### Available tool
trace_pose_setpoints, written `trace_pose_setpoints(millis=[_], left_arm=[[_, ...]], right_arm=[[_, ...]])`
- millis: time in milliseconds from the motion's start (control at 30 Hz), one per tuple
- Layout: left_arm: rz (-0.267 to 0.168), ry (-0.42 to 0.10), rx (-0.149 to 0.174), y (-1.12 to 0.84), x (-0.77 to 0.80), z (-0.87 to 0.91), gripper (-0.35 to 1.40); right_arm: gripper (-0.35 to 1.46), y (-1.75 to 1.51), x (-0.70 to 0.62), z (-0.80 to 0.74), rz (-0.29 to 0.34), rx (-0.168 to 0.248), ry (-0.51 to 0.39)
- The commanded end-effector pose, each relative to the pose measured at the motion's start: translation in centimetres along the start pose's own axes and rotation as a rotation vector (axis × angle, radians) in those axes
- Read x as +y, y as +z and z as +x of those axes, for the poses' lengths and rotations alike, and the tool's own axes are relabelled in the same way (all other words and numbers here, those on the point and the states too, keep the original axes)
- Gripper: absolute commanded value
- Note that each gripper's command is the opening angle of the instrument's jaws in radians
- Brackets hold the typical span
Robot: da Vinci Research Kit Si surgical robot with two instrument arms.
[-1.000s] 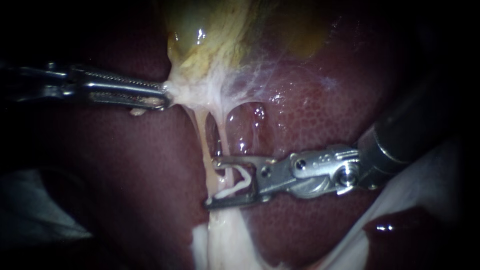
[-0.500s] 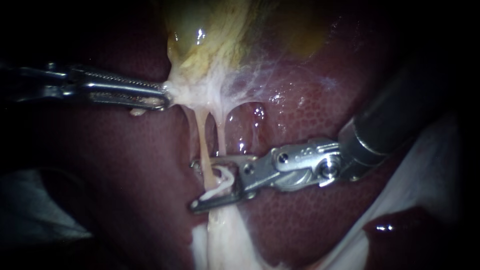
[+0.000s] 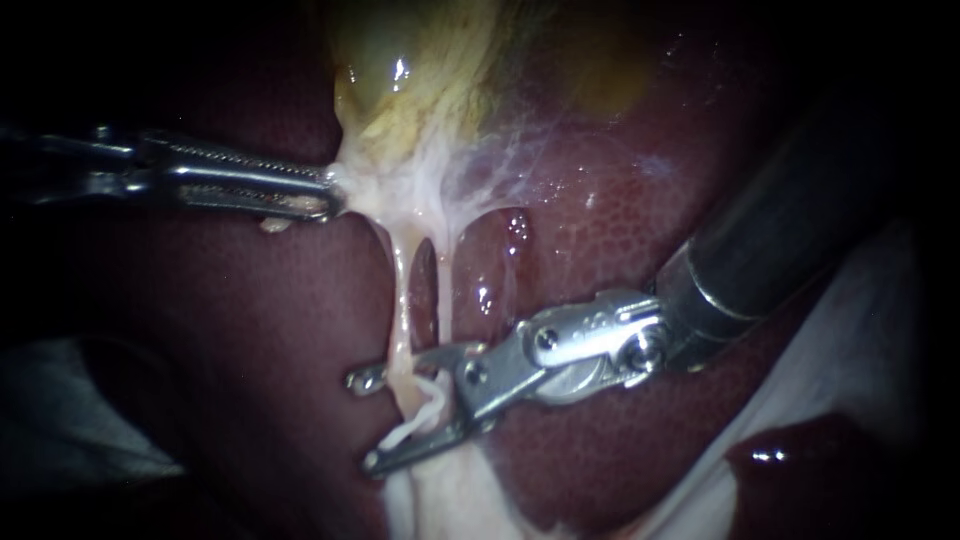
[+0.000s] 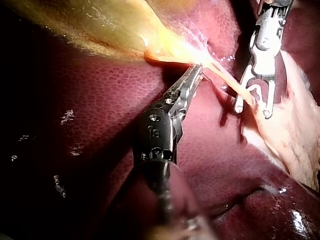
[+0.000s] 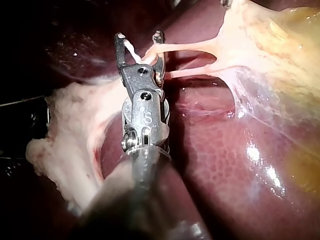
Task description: Clipping first clip left tube
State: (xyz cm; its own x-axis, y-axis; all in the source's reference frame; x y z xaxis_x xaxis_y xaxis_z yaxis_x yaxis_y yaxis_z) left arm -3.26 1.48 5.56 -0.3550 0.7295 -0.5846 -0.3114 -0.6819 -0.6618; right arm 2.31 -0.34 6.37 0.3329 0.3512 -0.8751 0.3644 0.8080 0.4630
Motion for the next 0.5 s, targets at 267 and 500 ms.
trace_pose_setpoints(millis=[267, 500], left_arm=[[0.0, 0.0, 0.0, 0.0, 0.0, 0.0, -0.35], [0.0, 0.0, 0.0, 0.0, 0.0, 0.0, -0.35]], right_arm=[[0.03, -0.03, -0.02, -0.01, -0.002, 0.0, 0.034], [-0.28, -0.06, -0.03, -0.02, 0.0, 0.001, 0.057]])
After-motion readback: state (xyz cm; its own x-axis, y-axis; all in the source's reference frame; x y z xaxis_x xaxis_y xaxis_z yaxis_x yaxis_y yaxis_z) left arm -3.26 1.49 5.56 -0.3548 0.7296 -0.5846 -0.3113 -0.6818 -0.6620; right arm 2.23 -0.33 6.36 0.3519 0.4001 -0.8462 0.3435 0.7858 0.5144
